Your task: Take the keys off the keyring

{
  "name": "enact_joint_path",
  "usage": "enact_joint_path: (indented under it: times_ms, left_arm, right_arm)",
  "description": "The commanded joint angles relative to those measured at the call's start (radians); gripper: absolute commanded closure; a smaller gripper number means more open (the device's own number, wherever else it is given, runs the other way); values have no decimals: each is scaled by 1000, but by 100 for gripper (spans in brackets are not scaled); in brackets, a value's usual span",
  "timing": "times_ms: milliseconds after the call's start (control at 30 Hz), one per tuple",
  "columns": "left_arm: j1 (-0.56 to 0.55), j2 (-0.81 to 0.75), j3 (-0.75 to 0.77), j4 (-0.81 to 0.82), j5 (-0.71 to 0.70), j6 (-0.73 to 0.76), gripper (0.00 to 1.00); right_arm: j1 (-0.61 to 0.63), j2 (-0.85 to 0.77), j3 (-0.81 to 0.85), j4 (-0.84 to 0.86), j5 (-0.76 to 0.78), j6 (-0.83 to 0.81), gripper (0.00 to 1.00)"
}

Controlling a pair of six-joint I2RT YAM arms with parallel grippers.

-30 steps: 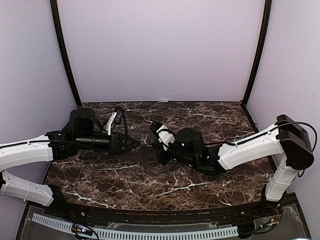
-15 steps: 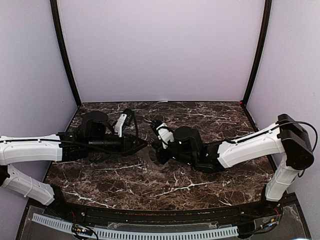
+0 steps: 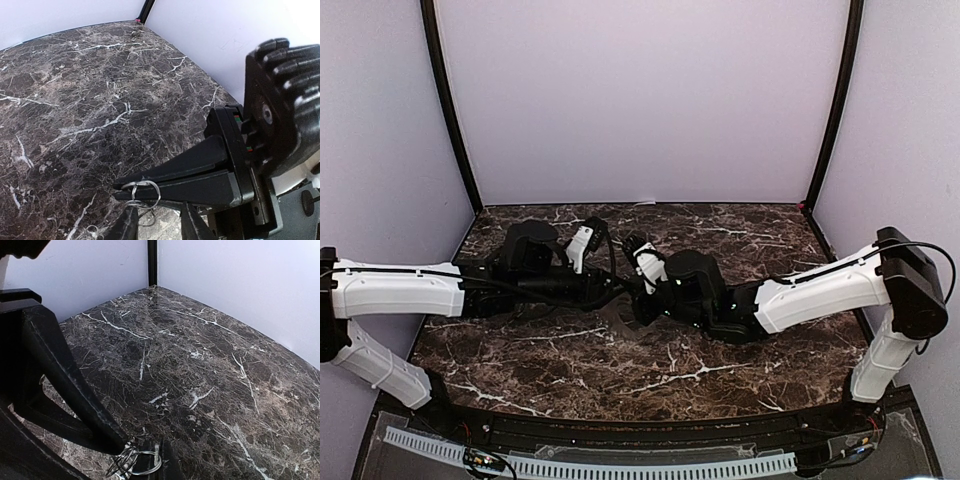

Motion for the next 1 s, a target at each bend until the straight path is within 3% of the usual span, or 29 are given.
enact_joint_path:
  times_ms: [0, 367, 600, 833, 967]
  left_arm:
    - [-14, 17, 45, -34, -69, 56, 69]
    - [-42, 30, 78, -119, -160, 97, 80]
    - [-50, 36, 89, -156, -196, 102, 81]
    - [-52, 34, 78, -141, -186, 108, 100]
    - [-52, 14, 53, -108, -168, 136, 100]
  right_arm:
    - [5, -8, 33, 41, -2, 15, 100]
    - [5, -3, 52, 29, 8, 10, 100]
    - [5, -6, 58, 28, 3, 10, 100]
    - [5, -17, 58, 10, 2, -3, 100]
    - [4, -36, 61, -33, 0, -32, 100]
